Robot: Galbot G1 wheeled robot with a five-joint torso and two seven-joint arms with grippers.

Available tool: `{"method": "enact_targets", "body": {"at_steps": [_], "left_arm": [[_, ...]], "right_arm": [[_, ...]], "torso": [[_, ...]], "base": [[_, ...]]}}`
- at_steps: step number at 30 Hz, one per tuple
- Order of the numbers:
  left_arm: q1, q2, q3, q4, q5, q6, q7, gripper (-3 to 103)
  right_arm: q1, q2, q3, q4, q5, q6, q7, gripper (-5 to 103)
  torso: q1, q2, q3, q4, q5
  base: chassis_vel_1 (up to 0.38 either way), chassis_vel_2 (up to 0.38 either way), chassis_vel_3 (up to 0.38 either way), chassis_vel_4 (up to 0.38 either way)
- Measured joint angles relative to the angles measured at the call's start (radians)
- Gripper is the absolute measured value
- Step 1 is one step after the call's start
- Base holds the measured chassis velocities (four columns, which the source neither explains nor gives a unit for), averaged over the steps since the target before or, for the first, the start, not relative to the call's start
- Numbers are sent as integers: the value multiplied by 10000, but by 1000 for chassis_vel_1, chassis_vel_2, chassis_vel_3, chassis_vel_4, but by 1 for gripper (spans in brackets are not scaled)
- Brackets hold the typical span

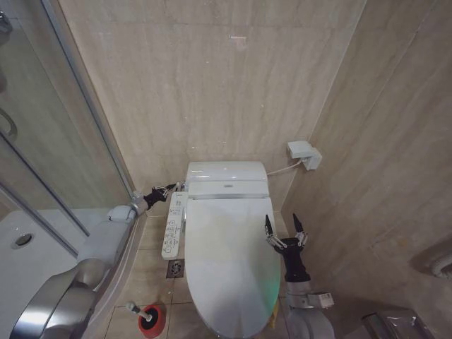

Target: Open the toilet lid, clean the toilet bowl with a toilet brush, close the toilet lid, and flush.

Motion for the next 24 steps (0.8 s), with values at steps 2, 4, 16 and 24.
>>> {"method": "enact_targets", "body": {"at_steps": [2,4,16,24], "left_arm": [[4,2,15,3,33,-6,0,0],[-14,-1,36,55,74,-17,2,0],[13,-39,292,64,92,35,56,0],[63,-16,216,115,235,43,7,0]], "right_arm": [[-19,0,0,7,3,5,-1,100],[-11,8,-7,10,6,9,-5,100],[-1,68,-40,-5,1,0,-8,100],[-41,99,-66,16,-38,3,-24,100]], "torso": [[0,0,0,0,0],[0,0,0,2,-1],[0,0,0,2,1],[-1,0,-1,-1,-1]], "base": [[0,0,0,0],[0,0,0,0],[0,0,0,0],[0,0,0,0]]}}
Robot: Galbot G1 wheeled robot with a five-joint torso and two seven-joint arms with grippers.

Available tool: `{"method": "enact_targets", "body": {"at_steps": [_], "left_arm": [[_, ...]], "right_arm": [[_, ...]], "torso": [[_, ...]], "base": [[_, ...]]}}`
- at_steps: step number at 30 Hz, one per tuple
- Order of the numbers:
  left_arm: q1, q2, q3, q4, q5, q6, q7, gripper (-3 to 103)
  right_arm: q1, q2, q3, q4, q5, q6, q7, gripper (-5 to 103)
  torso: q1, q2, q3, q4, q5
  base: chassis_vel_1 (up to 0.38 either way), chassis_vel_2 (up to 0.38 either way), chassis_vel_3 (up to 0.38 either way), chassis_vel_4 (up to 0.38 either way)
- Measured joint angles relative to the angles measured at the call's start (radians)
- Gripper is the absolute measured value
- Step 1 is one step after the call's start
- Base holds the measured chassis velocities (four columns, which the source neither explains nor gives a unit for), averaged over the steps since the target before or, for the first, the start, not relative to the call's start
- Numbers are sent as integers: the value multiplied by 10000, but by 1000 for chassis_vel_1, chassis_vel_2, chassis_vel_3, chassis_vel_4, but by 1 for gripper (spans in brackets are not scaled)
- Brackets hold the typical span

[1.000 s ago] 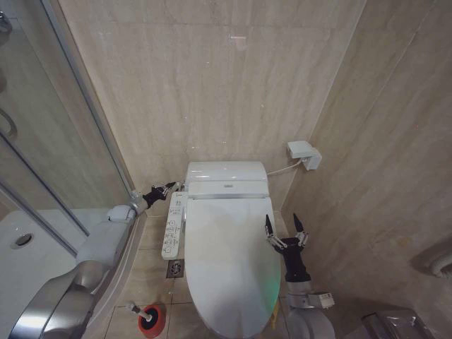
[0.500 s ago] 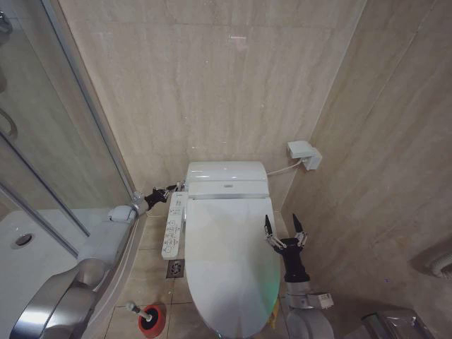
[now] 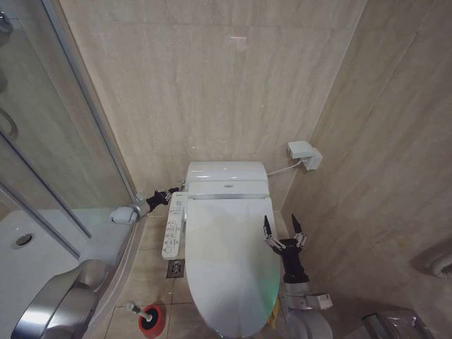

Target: Open the toilet lid, clean the toilet bowl with a toilet brush, close the toilet lid, and flush.

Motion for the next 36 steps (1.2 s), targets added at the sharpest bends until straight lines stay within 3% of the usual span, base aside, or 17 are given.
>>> {"method": "enact_targets", "body": {"at_steps": [17,23,36], "left_arm": [[-82,-95,-38,245,-101,88,-82,0],[-44,-97,1,38,-45,70,-75,0],[-54,-190,-58,206,-3,65,-73,0]], "right_arm": [[-4,-7,-7,0,-70,-1,-2,100],[-23,-55,26,0,-44,8,1,100],[0,-64,0,-33,-21,11,4,100]], "torso": [[0,0,0,9,1],[0,0,1,-6,-1],[0,0,0,4,1]], "base": [[0,0,0,0],[0,0,0,0],[0,0,0,0]]}}
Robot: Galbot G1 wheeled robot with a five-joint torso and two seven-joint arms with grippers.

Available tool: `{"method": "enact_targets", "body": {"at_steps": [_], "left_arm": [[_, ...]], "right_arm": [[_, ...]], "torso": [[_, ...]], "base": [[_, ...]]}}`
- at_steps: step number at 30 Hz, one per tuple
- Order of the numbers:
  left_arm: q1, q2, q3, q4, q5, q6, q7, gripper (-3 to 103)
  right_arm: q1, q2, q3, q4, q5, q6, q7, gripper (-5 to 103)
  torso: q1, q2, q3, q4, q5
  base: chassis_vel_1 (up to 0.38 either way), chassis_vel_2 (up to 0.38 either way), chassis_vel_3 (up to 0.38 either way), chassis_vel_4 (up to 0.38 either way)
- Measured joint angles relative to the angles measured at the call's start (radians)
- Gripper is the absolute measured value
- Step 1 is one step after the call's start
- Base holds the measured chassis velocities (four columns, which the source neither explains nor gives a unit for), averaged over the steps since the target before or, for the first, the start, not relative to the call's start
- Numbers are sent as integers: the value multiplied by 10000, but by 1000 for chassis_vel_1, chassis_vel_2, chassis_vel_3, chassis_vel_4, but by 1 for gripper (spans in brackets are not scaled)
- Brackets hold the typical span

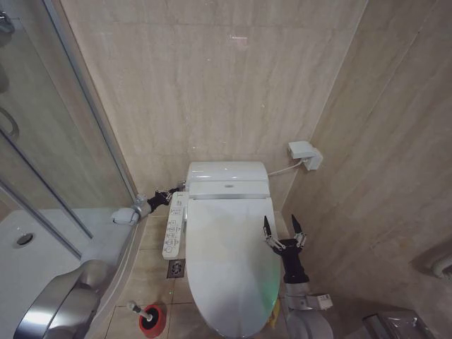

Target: Open the toilet lid, clean the toilet bowl with a toilet brush, close the toilet lid, and flush.

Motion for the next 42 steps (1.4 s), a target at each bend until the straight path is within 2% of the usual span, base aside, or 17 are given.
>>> {"method": "enact_targets", "body": {"at_steps": [42], "left_arm": [[-163,-237,-94,391,191,125,-127,0]], "right_arm": [[-29,-31,10,-23,74,51,-2,100]], "torso": [[2,-2,1,-2,-1]], "base": [[0,0,0,0]]}}
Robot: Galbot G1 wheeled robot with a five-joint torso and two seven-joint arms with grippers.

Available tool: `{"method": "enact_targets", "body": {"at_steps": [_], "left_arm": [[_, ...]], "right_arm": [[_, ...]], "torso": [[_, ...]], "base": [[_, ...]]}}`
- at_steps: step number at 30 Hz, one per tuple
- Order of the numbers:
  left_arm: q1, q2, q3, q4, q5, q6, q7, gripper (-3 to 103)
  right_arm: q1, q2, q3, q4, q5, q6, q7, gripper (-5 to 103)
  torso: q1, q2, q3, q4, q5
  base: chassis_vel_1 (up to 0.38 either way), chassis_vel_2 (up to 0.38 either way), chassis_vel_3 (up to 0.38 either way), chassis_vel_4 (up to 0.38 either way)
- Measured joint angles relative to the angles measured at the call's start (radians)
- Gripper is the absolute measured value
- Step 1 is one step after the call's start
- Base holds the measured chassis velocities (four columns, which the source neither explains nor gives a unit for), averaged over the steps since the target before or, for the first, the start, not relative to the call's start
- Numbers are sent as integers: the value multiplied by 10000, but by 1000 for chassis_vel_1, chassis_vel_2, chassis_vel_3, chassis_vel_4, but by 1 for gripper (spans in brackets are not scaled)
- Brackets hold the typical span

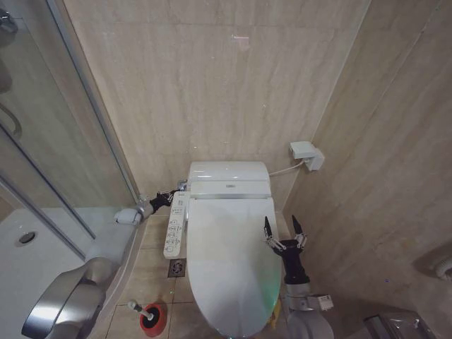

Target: Open the toilet lid, clean the toilet bowl with a toilet brush, close the toilet lid, and flush.

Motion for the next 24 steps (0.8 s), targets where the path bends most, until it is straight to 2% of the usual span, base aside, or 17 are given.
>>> {"method": "enact_targets", "body": {"at_steps": [24], "left_arm": [[-14,-9,10,18,8,11,5,0]], "right_arm": [[-62,0,21,64,-3,12,-3,100]], "torso": [[-1,2,0,2,0]], "base": [[0,0,0,0]]}}
